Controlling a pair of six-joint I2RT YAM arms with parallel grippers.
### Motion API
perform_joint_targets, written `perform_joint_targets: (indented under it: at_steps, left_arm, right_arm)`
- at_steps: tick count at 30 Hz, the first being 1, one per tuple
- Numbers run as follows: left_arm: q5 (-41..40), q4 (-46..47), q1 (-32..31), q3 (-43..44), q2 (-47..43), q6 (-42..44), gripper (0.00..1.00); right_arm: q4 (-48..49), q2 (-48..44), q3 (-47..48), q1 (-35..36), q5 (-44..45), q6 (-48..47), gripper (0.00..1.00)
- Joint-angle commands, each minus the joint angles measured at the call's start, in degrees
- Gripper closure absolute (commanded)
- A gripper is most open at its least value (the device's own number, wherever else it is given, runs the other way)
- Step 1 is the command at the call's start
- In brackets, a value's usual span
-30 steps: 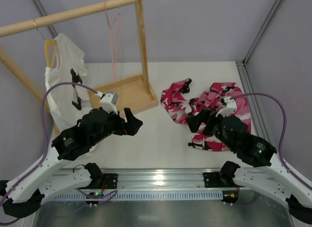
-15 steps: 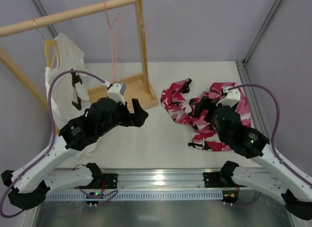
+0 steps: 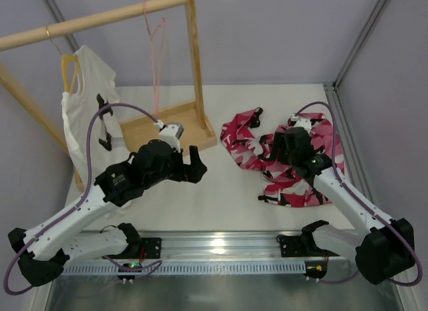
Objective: Place the trousers on the hanger
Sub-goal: Move the trousers to the center of the board
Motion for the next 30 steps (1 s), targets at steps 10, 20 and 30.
perform_joint_targets:
  at_steps: [10, 20, 30]
  left_arm:
    - [6.14, 7.27, -0.09, -3.11, -0.67, -1.41, 0.00]
    - [9.65, 13.14, 0.00, 2.77, 4.07, 1.40, 0.00]
    - [17.21, 19.67, 0.00, 7.00, 12.42, 1.40, 0.00]
  right_arm:
    - [8.69, 1.48, -2.52, -0.03, -16.08, -3.17, 0.79]
    - [7.10, -3.17, 17.78, -0.03, -27.77, 11.32, 0.96]
    - [3.95, -9.86, 25.17, -0.12, -1.35, 16.53, 0.96]
